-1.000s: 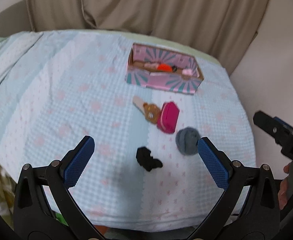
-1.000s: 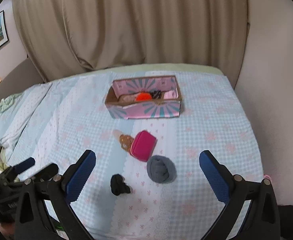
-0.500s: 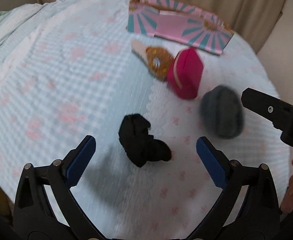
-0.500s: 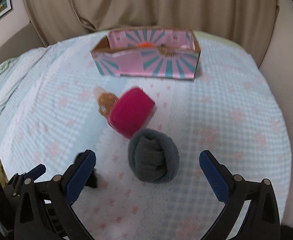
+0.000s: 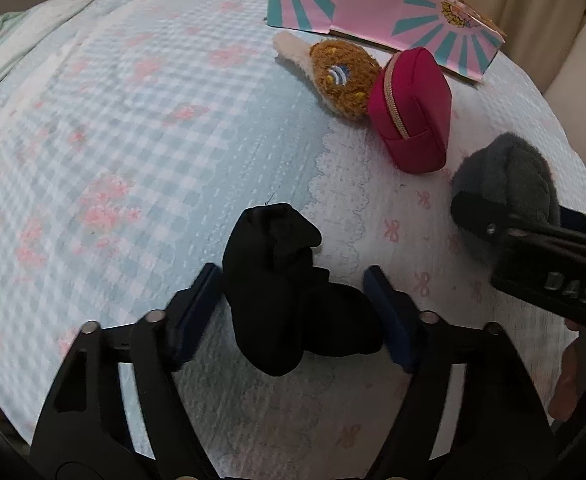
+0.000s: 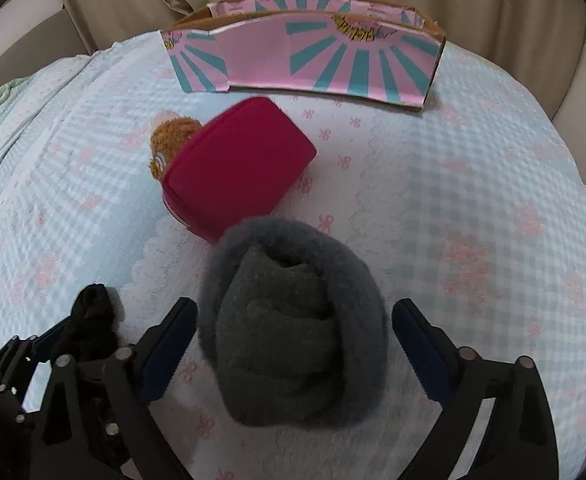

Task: Organize soft objects
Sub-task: 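Grasp the black scrunchie with the left tool while the right tool grasps the grey slipper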

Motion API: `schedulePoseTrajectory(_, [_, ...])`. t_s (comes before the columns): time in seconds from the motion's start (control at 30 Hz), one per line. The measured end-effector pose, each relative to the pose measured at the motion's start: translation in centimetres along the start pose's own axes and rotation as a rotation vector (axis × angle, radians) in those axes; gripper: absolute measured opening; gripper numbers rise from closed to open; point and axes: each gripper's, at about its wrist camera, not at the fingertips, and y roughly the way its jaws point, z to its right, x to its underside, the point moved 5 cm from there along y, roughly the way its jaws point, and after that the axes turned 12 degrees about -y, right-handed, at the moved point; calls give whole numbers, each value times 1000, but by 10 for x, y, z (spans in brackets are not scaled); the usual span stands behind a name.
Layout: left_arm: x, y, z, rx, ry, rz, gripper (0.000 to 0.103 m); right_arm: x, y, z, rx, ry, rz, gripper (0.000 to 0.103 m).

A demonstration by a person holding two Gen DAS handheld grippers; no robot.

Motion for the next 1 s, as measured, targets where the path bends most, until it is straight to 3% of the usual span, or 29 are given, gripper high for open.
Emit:
schedulePoseTrajectory(0.2, [-6, -3, -13, 21, -50, -7, 35, 2, 7, -2, 18, -35, -37, 72])
schedulePoseTrajectory(0.3, [-8, -5, -18, 35, -55, -20, 29, 3, 4, -1, 18, -36, -41, 63])
schedulePoseTrajectory(0.63, [-26, -38, -13, 68, -10, 0, 28, -2, -20, 0, 23, 10, -39, 59])
schedulePoseTrajectory(1.0, [-101, -121, 4, 123, 39, 64, 28, -42, -108, 4, 56, 113, 44, 59])
